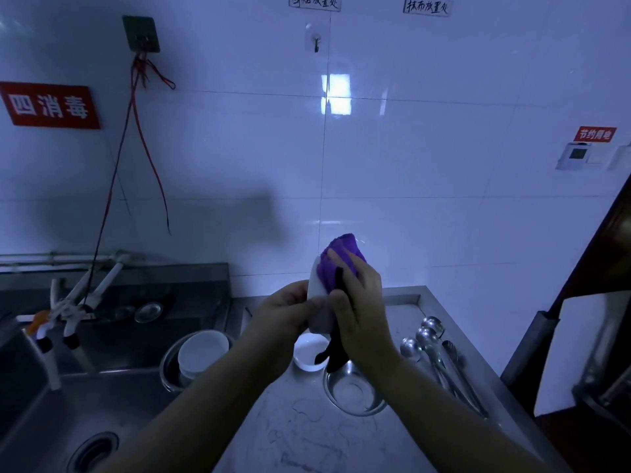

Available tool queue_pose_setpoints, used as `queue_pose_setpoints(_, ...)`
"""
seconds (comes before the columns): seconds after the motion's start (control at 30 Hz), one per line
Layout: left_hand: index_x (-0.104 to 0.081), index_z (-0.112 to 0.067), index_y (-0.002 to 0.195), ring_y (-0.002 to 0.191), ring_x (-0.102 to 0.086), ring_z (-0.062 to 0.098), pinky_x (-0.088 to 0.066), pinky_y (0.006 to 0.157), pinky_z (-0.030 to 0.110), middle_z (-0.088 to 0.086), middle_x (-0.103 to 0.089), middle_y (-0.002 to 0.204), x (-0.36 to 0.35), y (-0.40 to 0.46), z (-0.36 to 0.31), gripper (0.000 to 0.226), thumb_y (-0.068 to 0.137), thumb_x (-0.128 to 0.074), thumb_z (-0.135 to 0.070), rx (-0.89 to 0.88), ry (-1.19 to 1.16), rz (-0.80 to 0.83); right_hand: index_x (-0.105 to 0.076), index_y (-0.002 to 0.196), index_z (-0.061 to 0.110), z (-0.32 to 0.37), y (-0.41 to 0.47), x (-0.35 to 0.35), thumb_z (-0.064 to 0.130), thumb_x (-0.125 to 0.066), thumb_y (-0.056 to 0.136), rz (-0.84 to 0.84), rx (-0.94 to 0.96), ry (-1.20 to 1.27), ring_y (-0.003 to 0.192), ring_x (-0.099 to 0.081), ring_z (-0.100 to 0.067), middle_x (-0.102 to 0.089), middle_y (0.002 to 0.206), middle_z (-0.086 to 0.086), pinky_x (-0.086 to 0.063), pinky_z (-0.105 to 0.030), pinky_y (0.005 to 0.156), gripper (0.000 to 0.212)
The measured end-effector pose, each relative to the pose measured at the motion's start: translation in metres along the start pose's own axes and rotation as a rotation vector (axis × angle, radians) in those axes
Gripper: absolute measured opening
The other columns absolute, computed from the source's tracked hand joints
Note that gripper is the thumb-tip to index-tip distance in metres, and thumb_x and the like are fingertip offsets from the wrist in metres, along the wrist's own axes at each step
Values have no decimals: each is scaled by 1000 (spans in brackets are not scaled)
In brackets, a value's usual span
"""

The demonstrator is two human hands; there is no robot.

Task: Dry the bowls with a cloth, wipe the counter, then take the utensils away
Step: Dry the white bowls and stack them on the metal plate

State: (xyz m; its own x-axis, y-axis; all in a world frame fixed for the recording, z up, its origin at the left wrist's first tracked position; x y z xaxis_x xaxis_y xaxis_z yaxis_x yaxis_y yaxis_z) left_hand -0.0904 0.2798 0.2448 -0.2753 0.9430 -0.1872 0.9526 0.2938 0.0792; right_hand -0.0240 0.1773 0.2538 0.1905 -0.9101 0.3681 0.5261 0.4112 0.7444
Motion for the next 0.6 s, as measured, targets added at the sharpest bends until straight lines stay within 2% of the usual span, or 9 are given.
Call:
queue_pose_setpoints(0.1,-67,-6,96,68,-67,14,-53,61,21,6,-72,79,-3,3,-5,35,84,-42,16,-28,32,-5,-55,129,24,4,-7,-1,37,-36,98,-68,128,-134,125,-36,-14,-45,135,-4,-38,-39,99,38)
queue_pose_setpoints(0.13,-67,-6,96,70,-67,15,-53,62,22,6,-72,80,-4,3,-5,36,84,-41,16,-28,46,-3,-58,125,23,5,-4,0,33,-38,97,-75,130,-154,123,-38,-14,-48,132,-4,-38,-36,99,36)
queue_pose_setpoints(0.2,-65,-4,106,88,-68,23,-55,74,30,11,-72,96,-7,3,-3,31,88,-44,10,-24,70,25,-65,110,23,4,9,6,28,-40,91,-84,-2,-85,116,-43,-10,-55,120,5,-37,-28,95,32)
queue_pose_setpoints(0.27,-63,-2,112,102,-63,34,-52,88,41,18,-68,107,-8,5,0,32,88,-46,8,-20,82,37,-64,84,26,-2,23,14,26,-41,86,-102,-238,118,100,-49,-6,-58,95,19,-38,-18,85,23)
queue_pose_setpoints(0.33,-62,0,113,102,-61,37,-52,85,40,20,-67,110,-7,8,1,32,87,-46,9,-25,52,45,-57,68,22,-14,30,19,27,-42,86,-93,-428,308,77,-50,-10,-54,72,15,-40,-24,71,24)
queue_pose_setpoints(0.43,-63,-2,110,93,-65,27,-54,72,30,15,-70,104,-8,12,-1,32,80,-52,3,-51,-54,74,-49,68,9,-30,24,25,26,-42,92,-124,-585,438,62,-42,-12,-45,65,2,-37,-25,59,30)
queue_pose_setpoints(0.5,-64,-5,105,86,-68,19,-55,69,26,8,-73,97,-8,15,0,33,74,-53,-5,-53,-176,70,-47,64,15,-36,17,26,24,-42,95,-186,-646,480,58,-40,-10,-43,60,5,-37,-20,53,32)
queue_pose_setpoints(0.53,-63,-5,105,85,-69,16,-56,69,24,6,-73,95,-8,16,1,34,73,-52,-6,-53,-235,62,-45,63,18,-38,13,27,22,-42,96,-218,-639,448,58,-41,-9,-43,61,7,-37,-20,54,33)
queue_pose_setpoints(0.6,-60,-3,109,86,-69,15,-56,71,24,7,-73,96,-8,20,2,35,75,-50,-8,-58,-351,40,-49,69,23,-38,8,29,17,-43,98,-228,-537,258,70,-46,-9,-48,73,8,-38,-24,65,30)
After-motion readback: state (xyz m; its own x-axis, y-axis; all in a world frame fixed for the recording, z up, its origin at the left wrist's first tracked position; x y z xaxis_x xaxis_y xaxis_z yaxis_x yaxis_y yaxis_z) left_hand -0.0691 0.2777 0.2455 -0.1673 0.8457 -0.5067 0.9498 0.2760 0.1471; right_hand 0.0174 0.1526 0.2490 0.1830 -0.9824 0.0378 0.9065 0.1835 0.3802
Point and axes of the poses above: each hand's wrist, its own y-axis towards the middle knuckle, its own x-axis out of the back of the hand, z = x × y, the point moved 5 cm from there along y, towards the middle knuckle
